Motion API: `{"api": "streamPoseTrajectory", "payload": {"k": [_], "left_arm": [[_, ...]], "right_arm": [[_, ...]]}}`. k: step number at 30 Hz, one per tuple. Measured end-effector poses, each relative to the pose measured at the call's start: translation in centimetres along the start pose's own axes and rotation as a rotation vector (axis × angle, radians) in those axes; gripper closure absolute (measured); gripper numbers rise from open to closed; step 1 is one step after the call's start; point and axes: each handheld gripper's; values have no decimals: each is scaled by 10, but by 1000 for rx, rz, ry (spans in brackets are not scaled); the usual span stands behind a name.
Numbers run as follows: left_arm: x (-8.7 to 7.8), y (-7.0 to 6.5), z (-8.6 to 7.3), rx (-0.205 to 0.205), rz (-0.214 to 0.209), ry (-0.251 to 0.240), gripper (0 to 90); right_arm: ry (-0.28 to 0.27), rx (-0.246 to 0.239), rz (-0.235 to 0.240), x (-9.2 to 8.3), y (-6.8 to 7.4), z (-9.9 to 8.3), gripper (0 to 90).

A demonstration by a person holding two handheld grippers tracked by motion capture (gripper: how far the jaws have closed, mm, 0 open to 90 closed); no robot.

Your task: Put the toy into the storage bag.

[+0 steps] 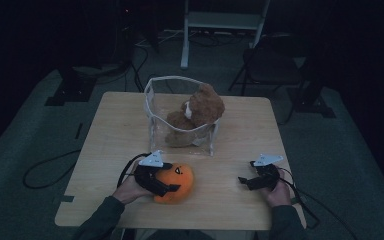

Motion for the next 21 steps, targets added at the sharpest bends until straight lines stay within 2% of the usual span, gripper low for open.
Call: {"api": "streamPoseTrajectory", "payload": {"k": [6, 16, 21], "left_arm": [[2, 7, -7, -42, -14, -11, 109], [3, 16, -12, -93, 9, -2, 94], [4, 17, -12, -108, 6, 6, 72]], "right_arm": [[-1, 0, 0, 0, 0, 0, 119], [0, 0, -1, 0, 0, 0, 119], [0, 0, -1, 0, 0, 0, 119]]}}
Point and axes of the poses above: each handheld gripper's, and its own axes: x roughly forward along the jaws, z roughly out of its top, y roughly to its left, and after that the axes turned 11 degrees about x, right-handed
